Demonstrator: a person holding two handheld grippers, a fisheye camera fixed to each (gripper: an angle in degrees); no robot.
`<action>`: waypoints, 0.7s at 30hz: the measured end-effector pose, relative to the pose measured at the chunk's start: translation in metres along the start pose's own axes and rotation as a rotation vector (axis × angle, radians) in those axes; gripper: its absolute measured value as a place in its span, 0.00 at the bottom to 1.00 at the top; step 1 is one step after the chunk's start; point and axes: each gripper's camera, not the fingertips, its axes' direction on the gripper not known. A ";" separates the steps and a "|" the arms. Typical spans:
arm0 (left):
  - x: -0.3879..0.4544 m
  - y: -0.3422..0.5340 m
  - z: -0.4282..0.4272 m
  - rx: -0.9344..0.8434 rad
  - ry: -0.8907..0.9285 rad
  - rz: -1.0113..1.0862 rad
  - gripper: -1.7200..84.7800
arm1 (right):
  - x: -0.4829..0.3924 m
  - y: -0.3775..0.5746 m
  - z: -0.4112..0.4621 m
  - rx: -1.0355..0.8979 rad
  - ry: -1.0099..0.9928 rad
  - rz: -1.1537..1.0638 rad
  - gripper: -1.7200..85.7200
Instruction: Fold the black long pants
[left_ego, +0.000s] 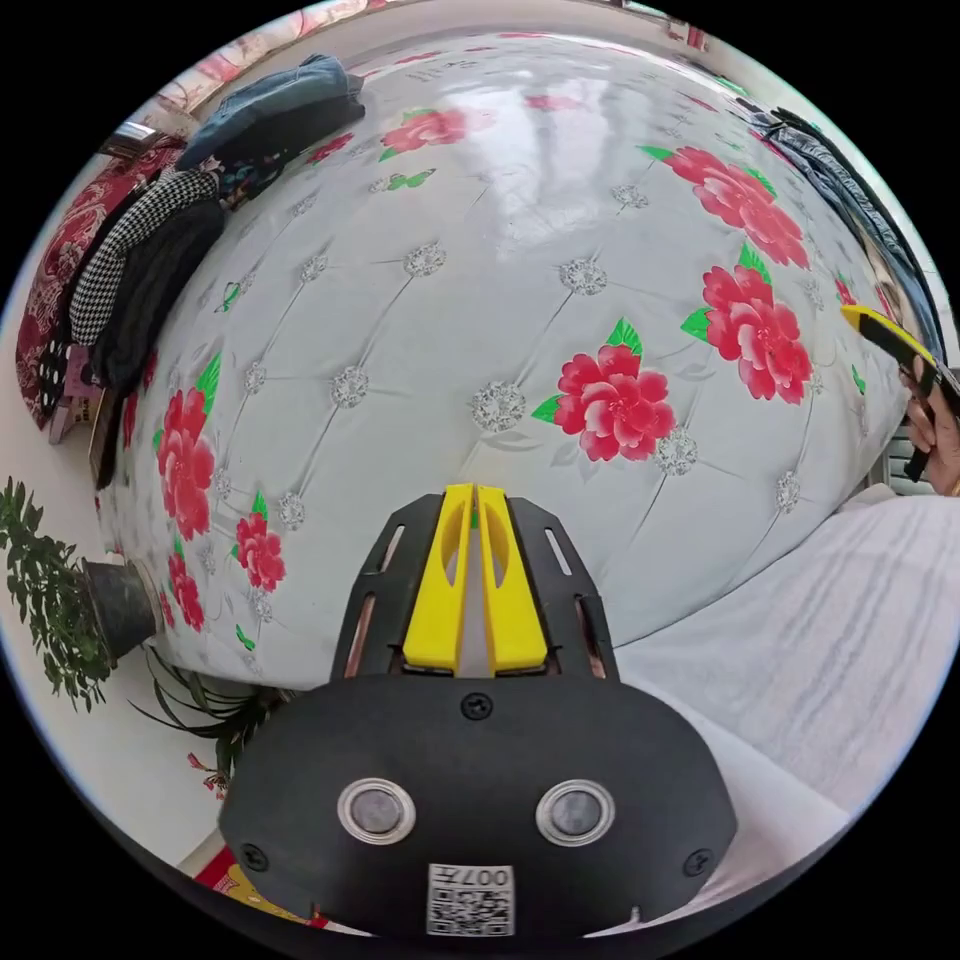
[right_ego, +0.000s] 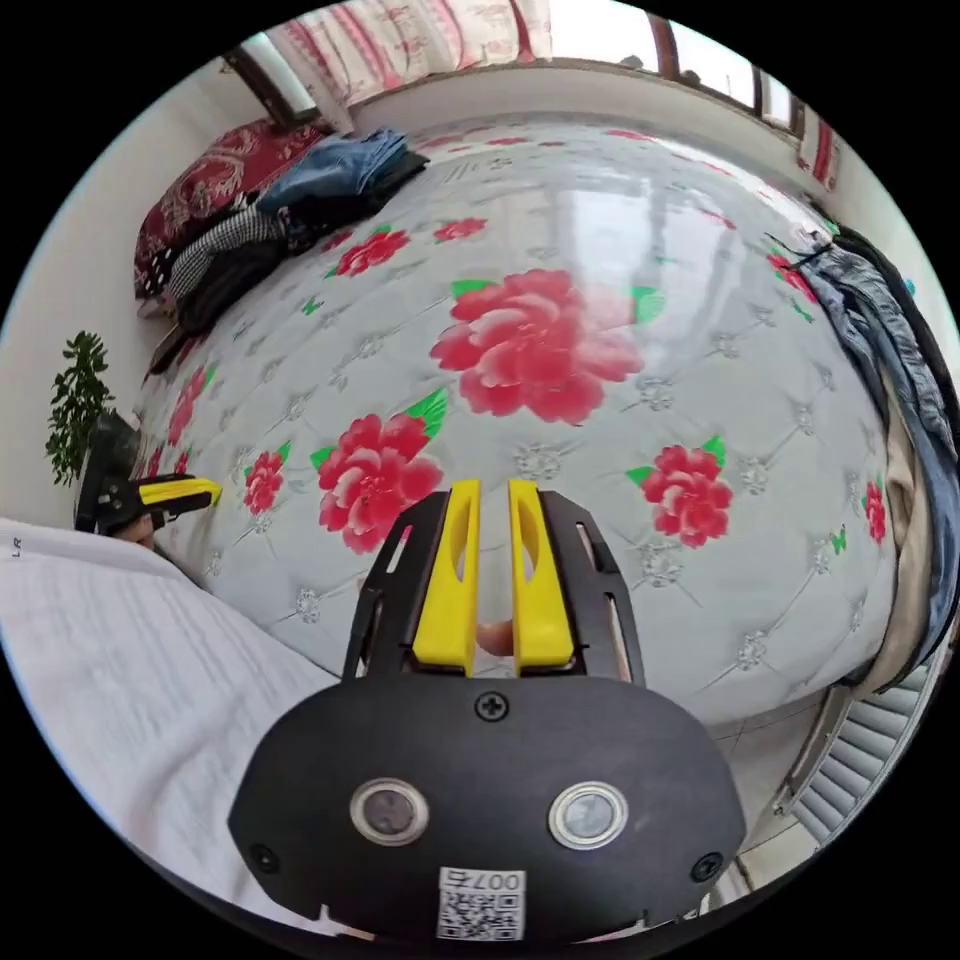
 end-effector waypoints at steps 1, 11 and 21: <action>0.008 -0.002 -0.001 0.000 -0.031 -0.004 0.01 | 0.044 0.011 -0.022 0.055 0.028 0.071 0.06; 0.032 -0.025 -0.010 -0.102 -0.079 -0.207 0.01 | 0.333 0.102 -0.145 0.245 0.304 0.457 0.10; 0.058 -0.002 -0.022 -0.053 0.051 -0.420 0.01 | 0.499 0.131 -0.161 0.119 0.649 0.408 0.13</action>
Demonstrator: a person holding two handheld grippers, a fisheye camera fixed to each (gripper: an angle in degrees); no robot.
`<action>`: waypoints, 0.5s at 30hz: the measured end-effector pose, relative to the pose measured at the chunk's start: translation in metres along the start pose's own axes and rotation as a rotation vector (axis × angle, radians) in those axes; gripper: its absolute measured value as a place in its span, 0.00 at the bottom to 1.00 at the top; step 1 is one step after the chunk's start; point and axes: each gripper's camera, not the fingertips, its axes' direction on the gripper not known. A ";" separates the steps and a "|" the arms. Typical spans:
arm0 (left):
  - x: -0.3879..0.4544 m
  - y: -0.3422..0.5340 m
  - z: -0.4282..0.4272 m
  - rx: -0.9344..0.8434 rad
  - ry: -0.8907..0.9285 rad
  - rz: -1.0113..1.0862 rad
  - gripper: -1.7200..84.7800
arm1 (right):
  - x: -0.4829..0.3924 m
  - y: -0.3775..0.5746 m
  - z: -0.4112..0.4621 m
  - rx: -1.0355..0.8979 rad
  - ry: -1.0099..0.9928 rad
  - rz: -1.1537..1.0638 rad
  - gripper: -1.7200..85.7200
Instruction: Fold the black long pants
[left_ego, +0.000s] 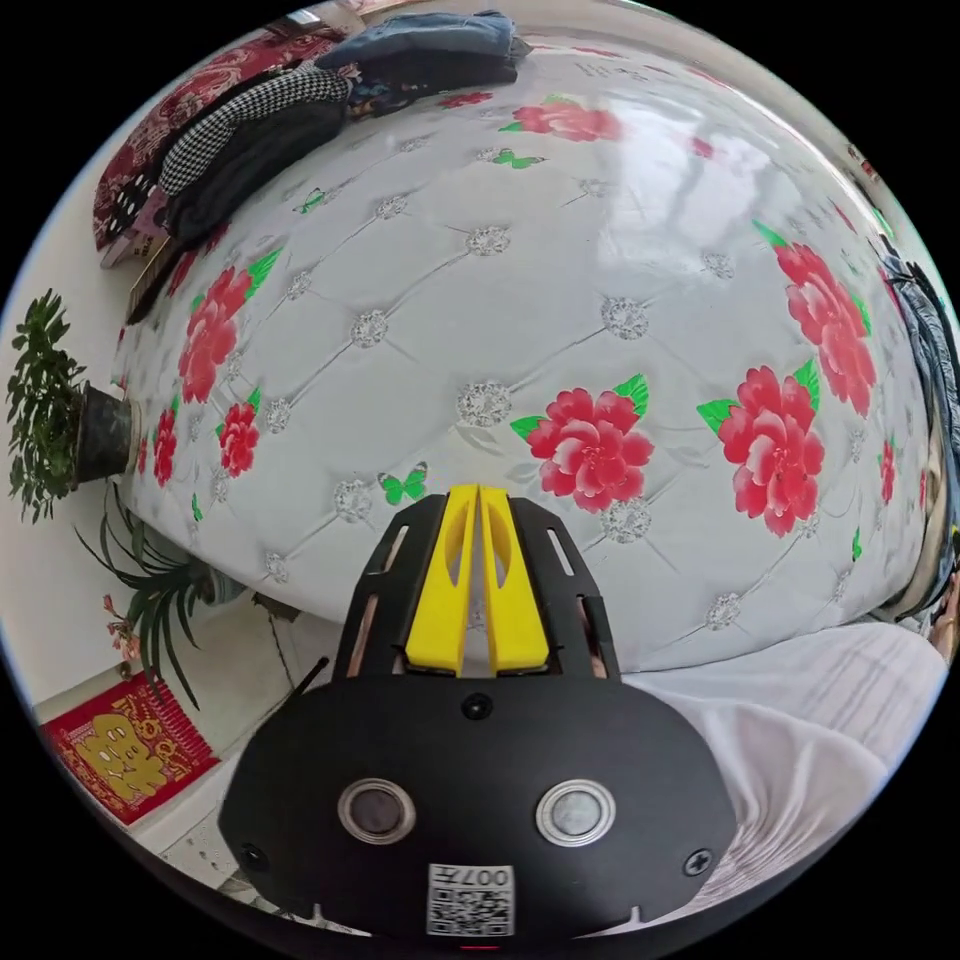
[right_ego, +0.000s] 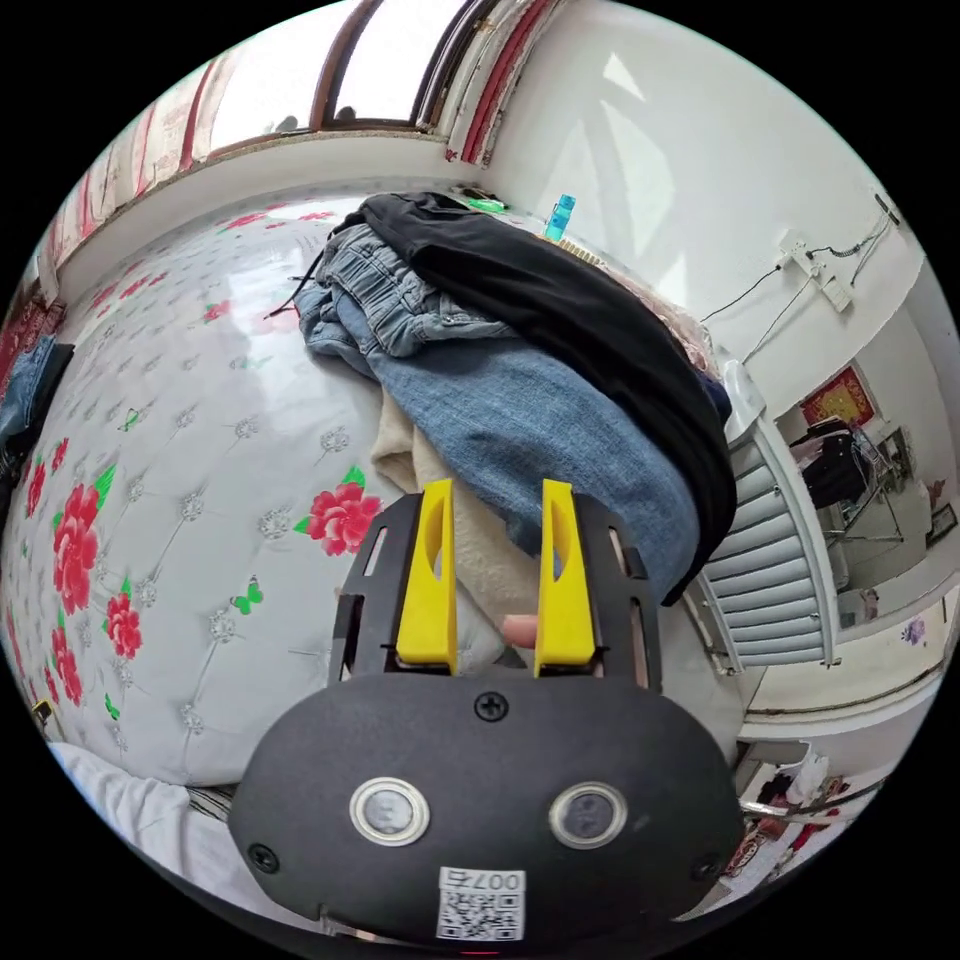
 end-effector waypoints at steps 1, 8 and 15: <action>0.006 0.011 -0.001 0.018 0.004 -0.013 0.01 | 0.006 -0.001 0.019 -0.040 0.023 -0.033 0.13; 0.031 0.054 -0.001 0.012 -0.002 0.028 0.01 | 0.046 -0.004 0.077 -0.095 0.090 -0.063 0.07; 0.018 0.075 0.006 -0.016 0.123 0.008 0.01 | 0.160 0.018 0.064 0.065 -0.331 0.150 0.02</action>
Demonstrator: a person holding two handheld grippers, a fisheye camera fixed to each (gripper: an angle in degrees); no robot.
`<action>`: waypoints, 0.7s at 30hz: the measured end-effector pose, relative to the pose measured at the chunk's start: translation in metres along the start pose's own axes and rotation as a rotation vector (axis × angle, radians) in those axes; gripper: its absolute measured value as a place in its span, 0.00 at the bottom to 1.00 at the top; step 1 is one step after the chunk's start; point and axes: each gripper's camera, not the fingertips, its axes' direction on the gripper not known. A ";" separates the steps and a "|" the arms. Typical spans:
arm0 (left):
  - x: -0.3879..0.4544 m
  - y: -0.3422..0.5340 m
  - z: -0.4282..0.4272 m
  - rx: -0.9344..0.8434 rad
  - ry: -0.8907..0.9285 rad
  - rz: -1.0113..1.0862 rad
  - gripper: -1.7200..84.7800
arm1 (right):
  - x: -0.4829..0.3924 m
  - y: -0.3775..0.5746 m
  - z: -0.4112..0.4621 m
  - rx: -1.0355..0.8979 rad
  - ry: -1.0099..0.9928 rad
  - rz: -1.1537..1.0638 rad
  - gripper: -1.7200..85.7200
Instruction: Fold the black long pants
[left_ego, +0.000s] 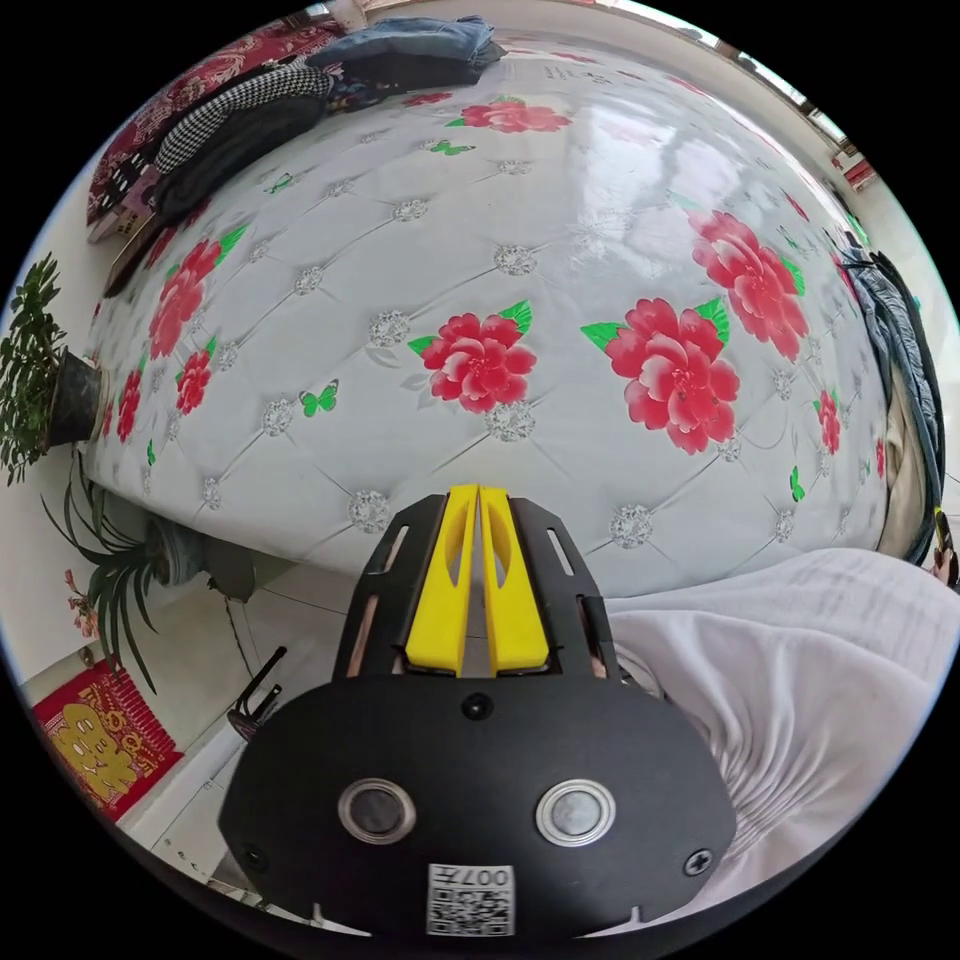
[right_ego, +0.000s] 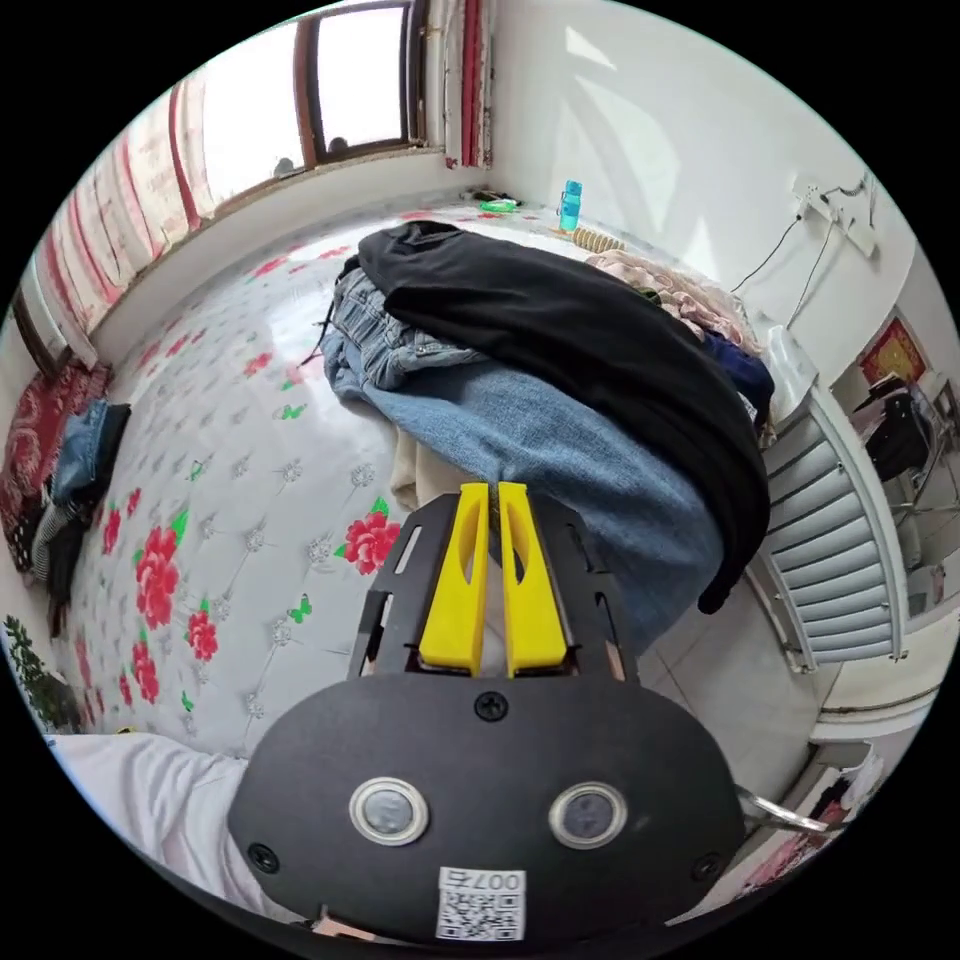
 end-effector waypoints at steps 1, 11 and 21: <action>-0.003 0.003 0.000 0.010 0.020 0.004 0.01 | 0.022 0.003 -0.009 0.038 -0.091 0.056 0.02; -0.023 0.012 -0.007 0.099 0.104 0.101 0.01 | 0.101 -0.051 -0.064 0.397 -0.708 0.195 0.02; -0.080 0.064 -0.002 0.274 0.309 0.020 0.01 | -0.234 -0.114 -0.085 0.276 -0.902 -0.597 0.02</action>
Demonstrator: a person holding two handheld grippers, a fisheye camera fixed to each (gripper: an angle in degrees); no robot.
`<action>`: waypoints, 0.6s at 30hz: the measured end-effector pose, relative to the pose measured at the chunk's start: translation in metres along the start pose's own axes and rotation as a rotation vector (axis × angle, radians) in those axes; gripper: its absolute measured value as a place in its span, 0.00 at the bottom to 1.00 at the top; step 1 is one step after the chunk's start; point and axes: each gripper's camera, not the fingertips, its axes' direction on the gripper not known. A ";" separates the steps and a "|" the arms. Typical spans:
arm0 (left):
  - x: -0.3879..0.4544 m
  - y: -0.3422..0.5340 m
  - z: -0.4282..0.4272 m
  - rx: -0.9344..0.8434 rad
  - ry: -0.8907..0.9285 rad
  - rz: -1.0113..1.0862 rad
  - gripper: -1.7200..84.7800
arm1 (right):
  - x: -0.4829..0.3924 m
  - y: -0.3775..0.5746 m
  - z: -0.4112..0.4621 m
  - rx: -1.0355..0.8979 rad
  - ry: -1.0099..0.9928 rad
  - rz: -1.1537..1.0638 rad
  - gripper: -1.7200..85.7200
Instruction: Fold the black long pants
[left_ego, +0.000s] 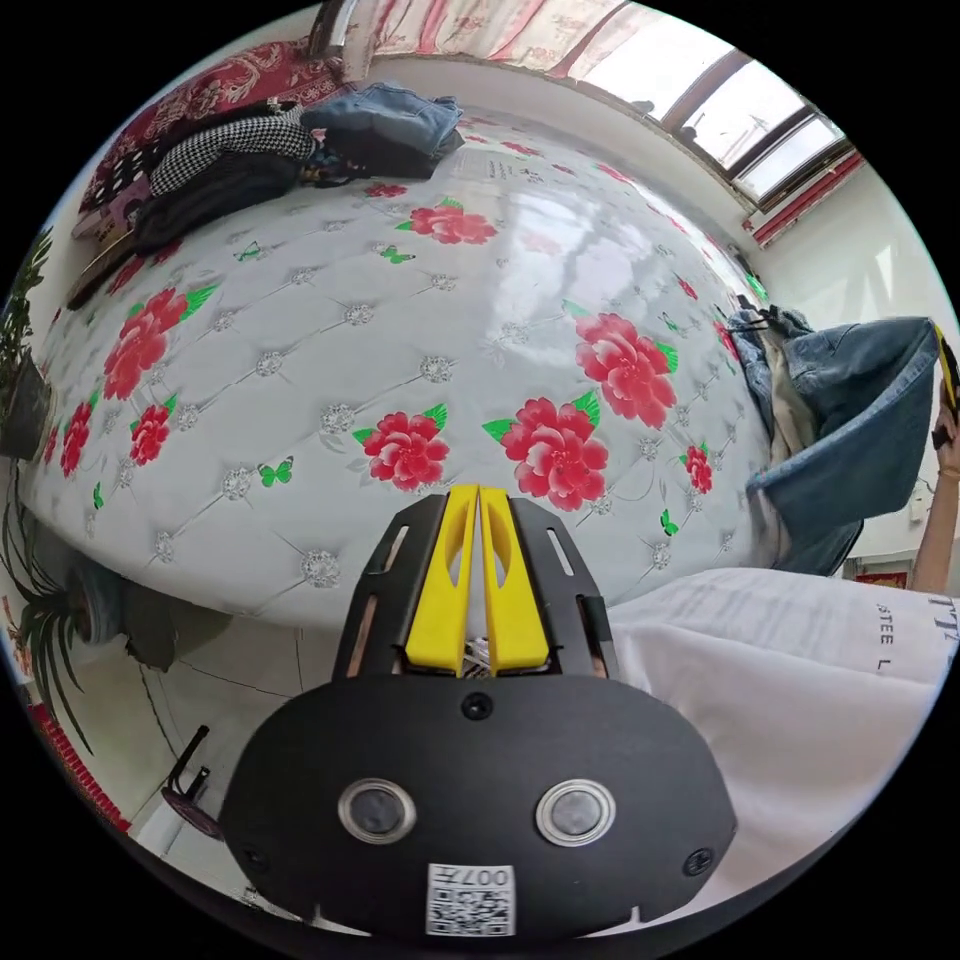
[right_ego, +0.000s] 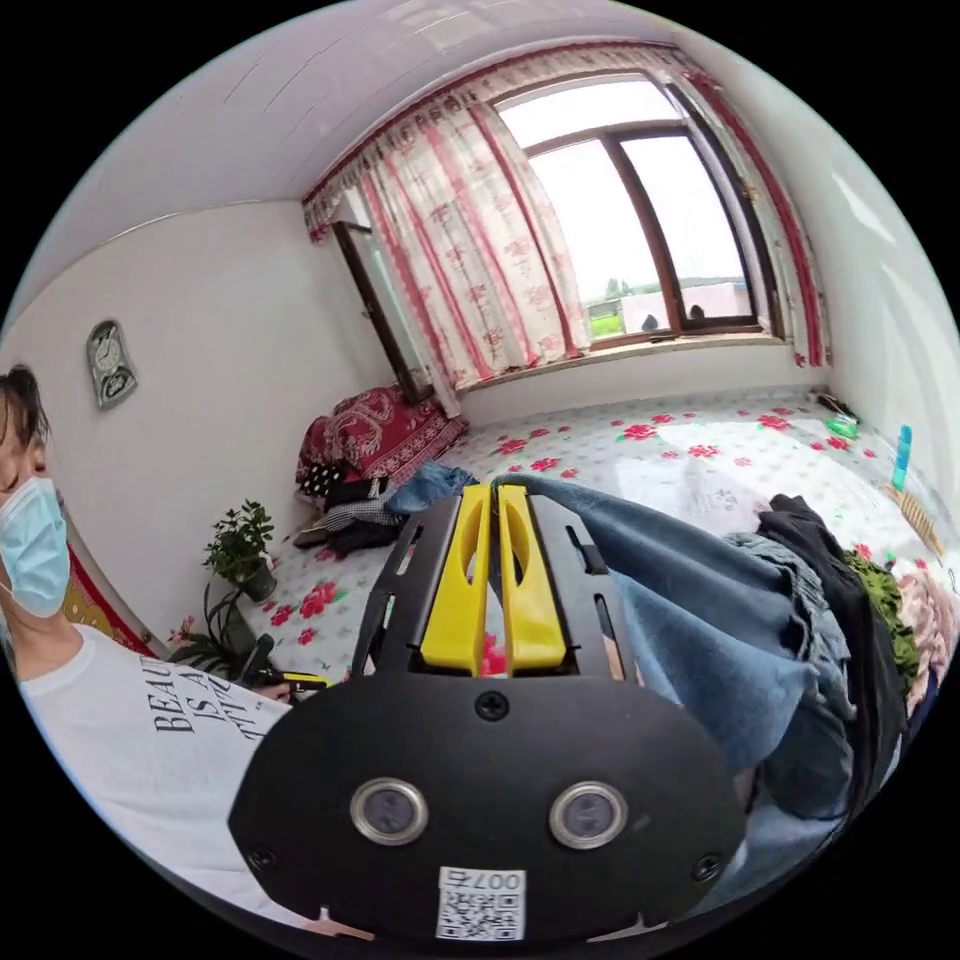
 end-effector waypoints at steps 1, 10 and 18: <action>-0.009 0.008 -0.005 0.033 0.036 -0.013 0.01 | -0.016 0.003 0.039 -0.028 -0.073 -0.025 0.02; -0.040 0.038 -0.040 0.243 0.290 0.169 0.17 | -0.173 0.094 0.354 -0.384 -0.932 -0.038 0.02; -0.091 0.063 -0.021 0.082 0.092 0.095 0.22 | -0.280 0.158 0.481 -0.675 -0.974 -0.190 0.05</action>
